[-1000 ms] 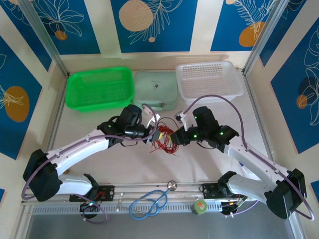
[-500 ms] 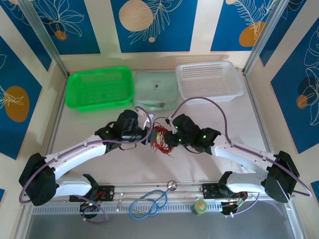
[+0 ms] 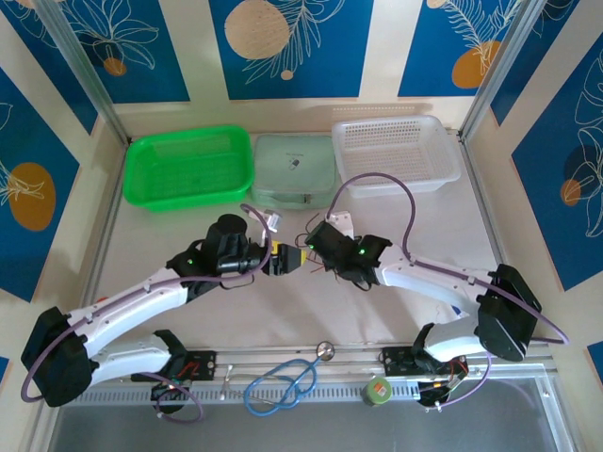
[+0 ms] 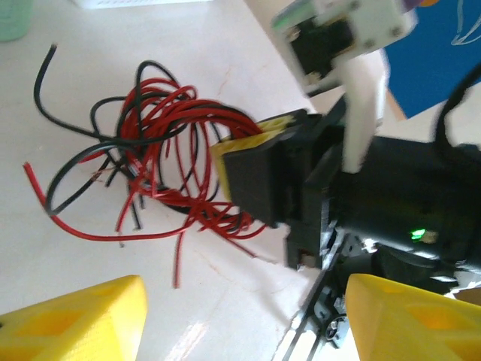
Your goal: Untangle the cables
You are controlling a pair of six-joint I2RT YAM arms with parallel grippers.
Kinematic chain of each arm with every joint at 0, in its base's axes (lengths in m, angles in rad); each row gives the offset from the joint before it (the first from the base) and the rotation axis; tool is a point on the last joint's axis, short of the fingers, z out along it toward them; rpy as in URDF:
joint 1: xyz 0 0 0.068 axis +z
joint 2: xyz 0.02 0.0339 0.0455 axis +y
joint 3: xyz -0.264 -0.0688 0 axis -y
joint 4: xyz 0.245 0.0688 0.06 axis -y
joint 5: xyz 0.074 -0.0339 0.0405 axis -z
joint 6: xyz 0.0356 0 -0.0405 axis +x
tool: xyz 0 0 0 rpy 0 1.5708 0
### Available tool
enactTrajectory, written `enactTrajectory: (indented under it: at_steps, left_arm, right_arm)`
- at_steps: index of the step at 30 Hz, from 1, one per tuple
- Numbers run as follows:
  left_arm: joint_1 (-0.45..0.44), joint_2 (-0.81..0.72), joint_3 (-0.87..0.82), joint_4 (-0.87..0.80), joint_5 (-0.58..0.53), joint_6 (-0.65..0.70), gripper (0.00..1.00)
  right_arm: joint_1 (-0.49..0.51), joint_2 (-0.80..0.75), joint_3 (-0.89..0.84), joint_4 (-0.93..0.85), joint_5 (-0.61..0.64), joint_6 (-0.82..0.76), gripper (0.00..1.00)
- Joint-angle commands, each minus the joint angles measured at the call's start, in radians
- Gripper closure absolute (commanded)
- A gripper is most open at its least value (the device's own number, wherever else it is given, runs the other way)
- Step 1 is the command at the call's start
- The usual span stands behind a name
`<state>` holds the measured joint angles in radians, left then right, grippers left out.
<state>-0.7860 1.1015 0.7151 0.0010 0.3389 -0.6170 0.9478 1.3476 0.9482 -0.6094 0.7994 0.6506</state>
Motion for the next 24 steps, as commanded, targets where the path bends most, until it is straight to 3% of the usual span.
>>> enactTrajectory:
  at_steps: [1,5,8,11,18,24]
  left_arm:
    - [-0.004,0.015,0.067,-0.127,-0.111,0.061,0.25]
    - [0.003,0.073,0.136,-0.175,-0.148,0.134,0.22]
    - [0.005,0.122,0.199,-0.161,-0.111,0.182,0.22]
    - [0.006,0.163,0.25,-0.14,-0.051,0.215,0.24]
    - [0.007,0.191,0.243,-0.01,0.158,0.219,0.27]
    - [0.013,0.201,0.182,0.108,0.307,0.155,0.38]
  right_arm:
    - [-0.014,-0.11,0.006,0.076,-0.096,-0.108,1.0]
    - [-0.074,-0.223,-0.018,0.108,-0.39,-0.222,1.0]
    - [-0.125,-0.295,-0.039,0.114,-0.619,-0.295,1.0]
    - [-0.161,-0.343,-0.056,0.11,-0.77,-0.359,1.0]
    - [-0.175,-0.395,-0.075,0.098,-0.857,-0.469,1.0]
    - [-0.196,-0.437,-0.118,0.161,-0.898,-0.505,1.0]
